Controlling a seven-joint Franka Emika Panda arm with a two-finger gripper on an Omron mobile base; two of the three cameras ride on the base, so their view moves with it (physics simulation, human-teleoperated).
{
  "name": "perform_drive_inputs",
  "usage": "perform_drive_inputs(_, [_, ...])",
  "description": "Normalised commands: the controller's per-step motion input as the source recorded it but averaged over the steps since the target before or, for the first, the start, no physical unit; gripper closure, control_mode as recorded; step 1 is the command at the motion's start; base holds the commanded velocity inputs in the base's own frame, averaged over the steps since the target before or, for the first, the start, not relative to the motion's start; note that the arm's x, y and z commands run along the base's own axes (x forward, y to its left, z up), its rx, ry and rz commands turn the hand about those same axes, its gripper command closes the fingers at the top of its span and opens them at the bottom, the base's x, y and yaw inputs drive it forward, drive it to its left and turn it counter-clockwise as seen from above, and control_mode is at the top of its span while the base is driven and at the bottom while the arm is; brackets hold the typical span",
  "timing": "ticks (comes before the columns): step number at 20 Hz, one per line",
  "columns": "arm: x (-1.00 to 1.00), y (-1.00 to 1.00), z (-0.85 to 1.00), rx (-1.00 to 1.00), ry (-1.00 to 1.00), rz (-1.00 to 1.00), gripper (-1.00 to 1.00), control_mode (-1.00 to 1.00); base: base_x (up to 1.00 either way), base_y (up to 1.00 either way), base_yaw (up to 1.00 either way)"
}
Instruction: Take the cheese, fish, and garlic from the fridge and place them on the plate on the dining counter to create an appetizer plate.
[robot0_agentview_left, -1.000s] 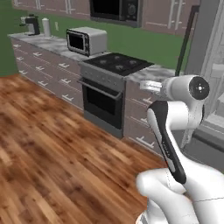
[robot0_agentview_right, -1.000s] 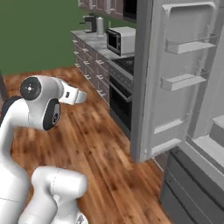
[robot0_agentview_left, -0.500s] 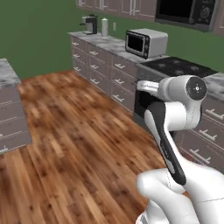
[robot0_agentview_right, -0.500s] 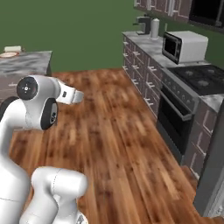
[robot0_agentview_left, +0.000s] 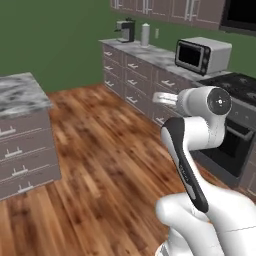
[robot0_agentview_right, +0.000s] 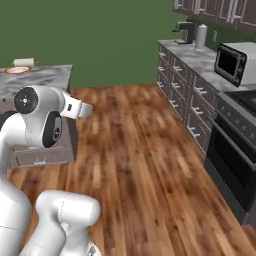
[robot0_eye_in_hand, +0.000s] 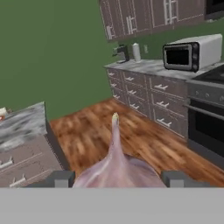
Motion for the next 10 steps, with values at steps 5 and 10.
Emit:
perform_drive_inputs(5, [0.0, 0.0, 0.0, 0.0, 0.0, 0.0, 1.0, 1.0, 1.0, 0.3, 0.06])
perform_drive_inputs(10, [0.0, 0.0, 0.0, 0.0, 0.0, 0.0, 1.0, 1.0, 1.0, -0.01, 0.15])
